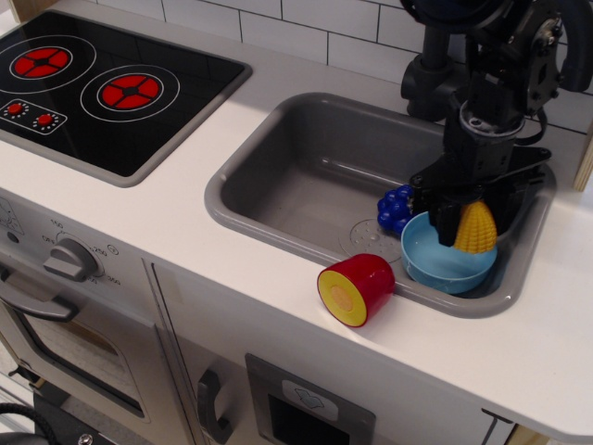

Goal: Put corn in bowl sink

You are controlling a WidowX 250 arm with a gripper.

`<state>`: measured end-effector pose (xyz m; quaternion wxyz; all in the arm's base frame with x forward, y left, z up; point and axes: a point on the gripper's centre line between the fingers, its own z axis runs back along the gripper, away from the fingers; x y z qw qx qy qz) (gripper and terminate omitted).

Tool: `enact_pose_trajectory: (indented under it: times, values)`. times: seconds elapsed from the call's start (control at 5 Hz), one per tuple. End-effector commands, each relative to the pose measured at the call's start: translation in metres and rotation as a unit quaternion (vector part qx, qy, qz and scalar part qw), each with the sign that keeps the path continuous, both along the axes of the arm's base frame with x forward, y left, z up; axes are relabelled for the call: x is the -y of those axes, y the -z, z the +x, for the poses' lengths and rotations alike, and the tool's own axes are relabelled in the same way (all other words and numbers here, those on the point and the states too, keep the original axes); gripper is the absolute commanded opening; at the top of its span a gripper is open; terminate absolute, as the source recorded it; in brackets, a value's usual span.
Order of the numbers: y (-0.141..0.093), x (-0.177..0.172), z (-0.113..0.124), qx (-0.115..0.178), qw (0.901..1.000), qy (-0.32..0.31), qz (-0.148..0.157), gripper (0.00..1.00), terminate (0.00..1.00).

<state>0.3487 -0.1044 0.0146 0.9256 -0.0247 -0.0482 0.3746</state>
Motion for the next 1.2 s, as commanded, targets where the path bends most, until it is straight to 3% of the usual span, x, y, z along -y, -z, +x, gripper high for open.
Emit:
enact_pose_trajectory:
  times: [0.0, 0.6, 0.8, 1.0]
  values:
    - [-0.02, -0.008, 0.006, 0.027, 0.9994, -0.02, 0.002, 1.0, 0.0]
    - [-0.026, -0.008, 0.006, 0.036, 0.9994, -0.003, 0.001, 1.0, 0.0]
    - [-0.042, -0.006, 0.01, 0.051, 0.9986, 0.003, -0.007, 1.0, 0.0]
    - [-0.058, -0.007, 0.011, 0.033, 0.999, 0.021, -0.024, 1.0, 0.0]
